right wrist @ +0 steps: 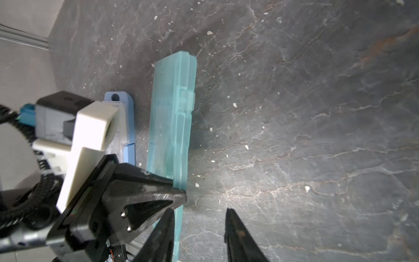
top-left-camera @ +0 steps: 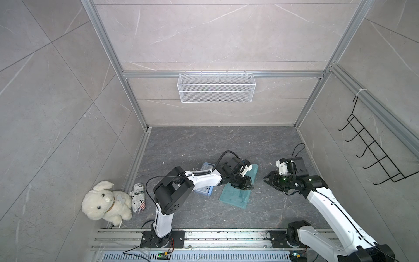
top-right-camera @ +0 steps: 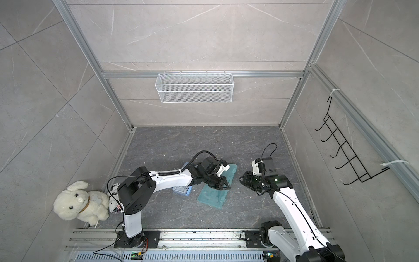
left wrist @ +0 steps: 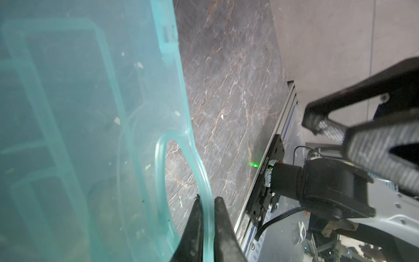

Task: Open the ruler set and take out the ruler
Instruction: Place the ruler set box at the center of the board.

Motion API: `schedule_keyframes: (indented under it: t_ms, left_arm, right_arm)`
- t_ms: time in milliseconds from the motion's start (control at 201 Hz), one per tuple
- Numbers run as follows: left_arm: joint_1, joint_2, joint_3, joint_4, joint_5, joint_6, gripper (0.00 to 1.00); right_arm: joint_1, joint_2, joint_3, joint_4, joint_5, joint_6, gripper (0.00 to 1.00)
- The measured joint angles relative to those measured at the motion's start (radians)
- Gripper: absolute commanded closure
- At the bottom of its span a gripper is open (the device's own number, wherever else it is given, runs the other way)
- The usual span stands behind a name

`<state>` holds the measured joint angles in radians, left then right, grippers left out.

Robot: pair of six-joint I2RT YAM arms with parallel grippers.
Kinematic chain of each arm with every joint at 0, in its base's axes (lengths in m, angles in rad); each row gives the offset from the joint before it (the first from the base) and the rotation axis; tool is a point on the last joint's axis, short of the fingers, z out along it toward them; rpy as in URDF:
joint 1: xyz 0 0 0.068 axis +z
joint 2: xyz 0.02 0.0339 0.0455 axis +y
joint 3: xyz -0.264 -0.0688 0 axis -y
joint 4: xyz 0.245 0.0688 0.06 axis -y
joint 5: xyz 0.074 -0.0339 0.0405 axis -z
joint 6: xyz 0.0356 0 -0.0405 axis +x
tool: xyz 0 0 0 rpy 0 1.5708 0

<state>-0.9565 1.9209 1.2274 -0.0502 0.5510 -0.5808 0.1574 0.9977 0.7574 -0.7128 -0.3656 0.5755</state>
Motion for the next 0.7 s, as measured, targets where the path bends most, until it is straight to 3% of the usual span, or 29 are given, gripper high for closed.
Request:
schedule_keyframes:
  t_ms: [199, 398, 517, 617, 697]
  left_arm:
    - [-0.009, 0.025, 0.052, -0.095, -0.013, 0.050, 0.84]
    - [-0.016, 0.095, 0.117, -0.129, -0.025, 0.056, 0.77]
    - [-0.020, 0.114, 0.128, -0.134, -0.027, 0.062, 0.77]
    - [-0.021, 0.123, 0.135, -0.150, -0.032, 0.063, 0.87]
    - [-0.022, 0.127, 0.140, -0.157, -0.045, 0.066, 0.87]
  right_arm:
    - [-0.001, 0.037, -0.069, 0.031, -0.005, 0.011, 0.60]
    - [-0.001, 0.058, -0.111, 0.065, -0.018, 0.012, 0.60]
    - [-0.001, 0.070, -0.121, 0.089, -0.024, 0.015, 0.61]
    - [-0.001, 0.078, -0.130, 0.108, -0.027, 0.015, 0.60]
    - [-0.001, 0.084, -0.137, 0.121, -0.027, 0.015, 0.60]
